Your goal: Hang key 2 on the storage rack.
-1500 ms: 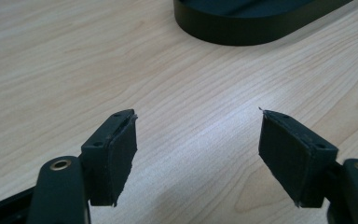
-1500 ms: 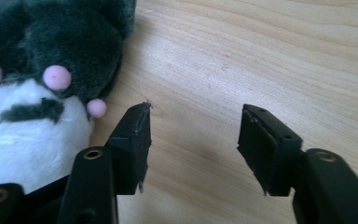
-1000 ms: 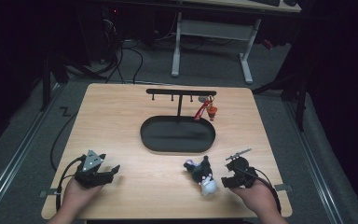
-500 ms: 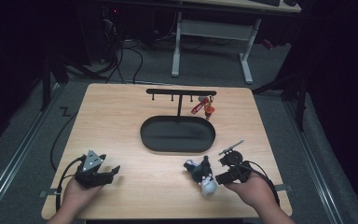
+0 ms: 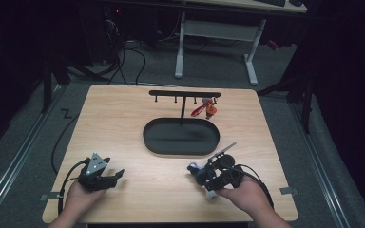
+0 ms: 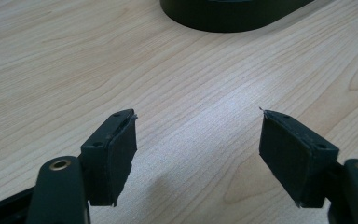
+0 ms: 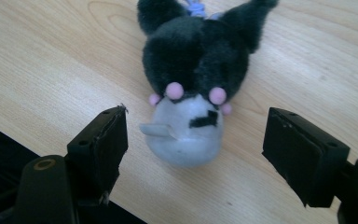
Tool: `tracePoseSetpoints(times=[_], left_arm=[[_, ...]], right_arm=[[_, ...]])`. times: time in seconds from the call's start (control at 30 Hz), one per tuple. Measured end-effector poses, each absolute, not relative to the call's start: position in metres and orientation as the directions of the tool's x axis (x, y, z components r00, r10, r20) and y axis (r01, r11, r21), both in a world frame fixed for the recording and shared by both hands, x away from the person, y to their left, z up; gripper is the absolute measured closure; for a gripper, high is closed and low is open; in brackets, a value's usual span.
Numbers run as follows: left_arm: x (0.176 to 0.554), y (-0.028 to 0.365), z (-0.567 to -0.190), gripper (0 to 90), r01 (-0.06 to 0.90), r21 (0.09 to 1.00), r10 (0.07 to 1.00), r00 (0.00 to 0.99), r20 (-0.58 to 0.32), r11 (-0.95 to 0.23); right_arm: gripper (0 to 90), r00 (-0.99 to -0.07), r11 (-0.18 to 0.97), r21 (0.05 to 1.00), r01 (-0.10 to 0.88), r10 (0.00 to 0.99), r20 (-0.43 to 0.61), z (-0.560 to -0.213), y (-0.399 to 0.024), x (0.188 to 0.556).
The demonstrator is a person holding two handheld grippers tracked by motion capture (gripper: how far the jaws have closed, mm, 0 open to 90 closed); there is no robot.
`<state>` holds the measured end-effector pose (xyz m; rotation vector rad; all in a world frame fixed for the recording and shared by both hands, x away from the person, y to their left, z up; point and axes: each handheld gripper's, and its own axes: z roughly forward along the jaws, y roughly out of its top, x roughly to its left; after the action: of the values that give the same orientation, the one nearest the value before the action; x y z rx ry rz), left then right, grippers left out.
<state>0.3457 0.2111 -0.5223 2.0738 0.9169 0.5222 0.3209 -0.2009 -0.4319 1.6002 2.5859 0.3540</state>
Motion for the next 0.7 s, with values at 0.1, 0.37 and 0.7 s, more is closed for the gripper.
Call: tracePoseSetpoints(times=[0.1, 0.37, 0.7], left_arm=[[0.346, 0.211, -0.523, 27.9, 0.430, 0.795, 0.753, 0.656, 0.051, -0.429], [0.346, 0.210, -0.523, 27.9, 0.426, 0.795, 0.748, 0.661, 0.051, -0.432], [0.345, 0.209, -0.523, 27.9, 0.427, 0.790, 0.742, 0.668, 0.053, -0.440]], right_arm=[[21.9, -0.454, 0.432, 0.211, 0.877, 0.888, 0.066, -0.444, -0.196, 0.324], [22.8, -0.439, 0.423, 0.175, 0.889, 0.896, 0.067, -0.463, -0.195, 0.327], [35.1, -0.419, 0.402, 0.174, 0.899, 0.906, 0.068, -0.478, -0.199, 0.328]])
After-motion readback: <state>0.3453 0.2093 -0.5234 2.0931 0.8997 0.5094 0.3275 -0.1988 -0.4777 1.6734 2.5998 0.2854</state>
